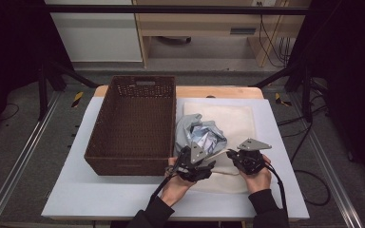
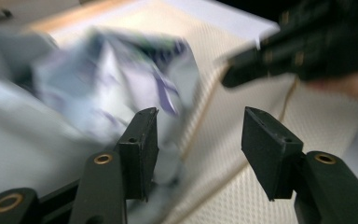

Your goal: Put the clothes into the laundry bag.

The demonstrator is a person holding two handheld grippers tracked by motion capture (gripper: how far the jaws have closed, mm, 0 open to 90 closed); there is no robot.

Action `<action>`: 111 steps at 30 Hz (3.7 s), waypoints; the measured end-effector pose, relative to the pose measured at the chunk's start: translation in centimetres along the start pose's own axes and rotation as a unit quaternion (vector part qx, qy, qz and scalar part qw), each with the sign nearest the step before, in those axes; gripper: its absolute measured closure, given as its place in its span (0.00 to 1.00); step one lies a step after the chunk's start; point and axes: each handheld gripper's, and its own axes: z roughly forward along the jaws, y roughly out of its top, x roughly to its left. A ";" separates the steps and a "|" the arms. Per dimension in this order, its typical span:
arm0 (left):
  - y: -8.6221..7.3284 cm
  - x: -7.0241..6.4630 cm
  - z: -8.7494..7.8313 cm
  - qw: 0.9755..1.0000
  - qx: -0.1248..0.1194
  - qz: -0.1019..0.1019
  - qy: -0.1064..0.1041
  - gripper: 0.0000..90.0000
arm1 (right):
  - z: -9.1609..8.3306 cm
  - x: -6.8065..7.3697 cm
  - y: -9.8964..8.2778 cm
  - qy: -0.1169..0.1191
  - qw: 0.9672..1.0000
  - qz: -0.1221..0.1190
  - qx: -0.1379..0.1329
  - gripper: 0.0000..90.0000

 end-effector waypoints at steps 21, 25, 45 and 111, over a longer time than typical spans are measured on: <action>1.2 2.6 1.8 0.991 0.058 -0.026 0.118 0.29 | -0.6 -0.3 -0.4 0.008 1.000 0.005 -0.004 0.96; 0.8 1.8 2.6 0.987 0.082 -0.010 0.138 0.26 | -0.6 -0.2 -0.4 0.007 1.000 0.005 -0.004 0.96; -1.1 1.3 4.1 0.985 0.078 -0.025 0.155 0.50 | -0.6 -0.3 -0.4 0.009 1.000 -0.001 0.000 0.96; -0.5 0.6 -0.5 0.998 0.037 -0.019 0.040 0.23 | -0.9 -1.0 0.1 0.030 0.998 0.036 -0.031 0.97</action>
